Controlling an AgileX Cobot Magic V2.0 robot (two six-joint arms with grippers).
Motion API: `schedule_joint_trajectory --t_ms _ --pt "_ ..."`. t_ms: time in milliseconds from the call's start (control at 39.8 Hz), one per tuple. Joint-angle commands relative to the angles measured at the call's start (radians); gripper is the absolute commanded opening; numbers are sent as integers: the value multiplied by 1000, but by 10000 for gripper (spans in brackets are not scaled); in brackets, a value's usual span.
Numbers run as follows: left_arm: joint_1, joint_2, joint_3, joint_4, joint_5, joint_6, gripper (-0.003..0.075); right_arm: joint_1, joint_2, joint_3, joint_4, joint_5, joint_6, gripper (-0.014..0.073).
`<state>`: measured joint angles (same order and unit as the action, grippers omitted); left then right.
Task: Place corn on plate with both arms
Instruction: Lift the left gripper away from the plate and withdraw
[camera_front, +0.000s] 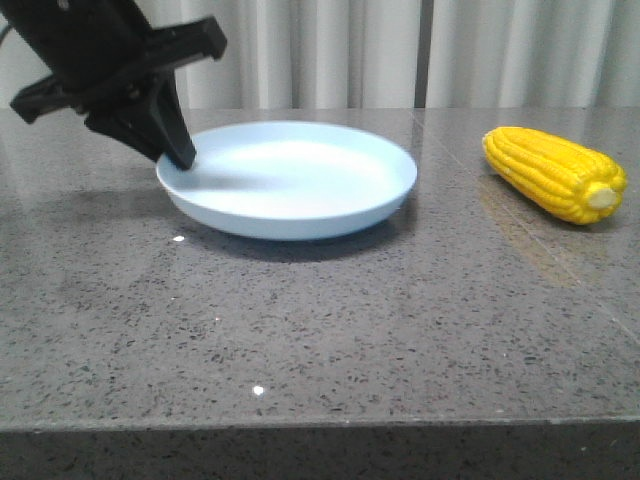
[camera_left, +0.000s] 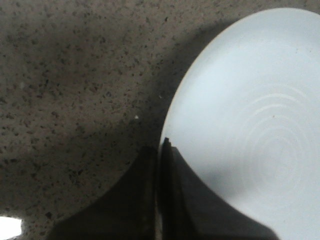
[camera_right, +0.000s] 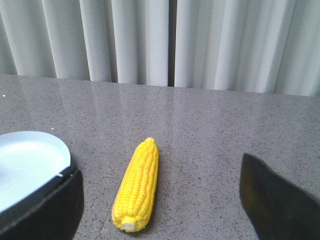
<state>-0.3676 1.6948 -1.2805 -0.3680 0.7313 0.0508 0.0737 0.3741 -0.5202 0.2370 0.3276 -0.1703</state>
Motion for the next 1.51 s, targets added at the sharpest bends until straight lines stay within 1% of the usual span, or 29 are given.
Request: schedule_joint_trajectory --t_ms 0,25,50,126,176,226,277,327,377,428,453,478,604,654,729,830,1056,1132,1232,1383,1484 --pt "-9 -33 -32 -35 -40 -9 97 -4 16 -34 10 -77 -7 651" --pt "-9 -33 -32 -35 -40 -9 130 -4 16 -34 10 -77 -7 651" --pt "-9 -33 -32 -35 -40 -9 190 -4 16 -34 10 -77 -7 651" --pt "-7 -36 -35 -26 -40 -5 316 -4 16 -34 10 -77 -7 651" --pt "2 -46 -39 -6 -42 -3 386 -4 16 -34 10 -77 -7 651" --pt "11 -67 -44 19 -46 -3 417 -4 16 -34 10 -77 -7 651" --pt "24 -102 -44 49 -53 -3 402 -4 16 -34 10 -77 -7 651" --pt "41 -137 -44 86 -53 -15 363 -4 16 -34 10 -77 -7 651" --pt "59 -173 -44 139 -41 -37 304 -4 16 -34 10 -77 -7 651" --pt "81 -207 -44 222 -27 -66 232 -4 16 -34 10 -77 -7 651" --pt "86 -221 -44 248 -19 -88 214 -4 16 -34 10 -77 -7 651" --pt "99 -240 -40 320 -8 -124 177 -4 16 -34 10 -77 -7 651" --pt "135 -324 11 549 23 -241 104 -4 16 -34 10 -77 -7 651" --pt "146 -371 56 593 25 -247 82 -4 16 -34 10 -77 -7 651" --pt "153 -446 132 599 3 -245 51 -4 16 -34 10 -77 -7 651" --pt "151 -558 256 593 -86 -243 -22 -4 16 -34 10 -77 -7 651" --pt "145 -890 606 589 -391 -243 -20 -4 16 -34 10 -77 -7 651" --pt "145 -1028 706 582 -460 -243 -20 -4 16 -34 10 -77 -7 651" --pt "145 -1201 790 582 -491 -243 -20 -4 16 -34 10 -77 -7 651" --pt "145 -1426 862 582 -487 -243 -20 -4 16 -34 10 -77 -7 651" --pt "145 -1541 901 582 -476 -243 -20 -4 16 -34 10 -77 -7 651"
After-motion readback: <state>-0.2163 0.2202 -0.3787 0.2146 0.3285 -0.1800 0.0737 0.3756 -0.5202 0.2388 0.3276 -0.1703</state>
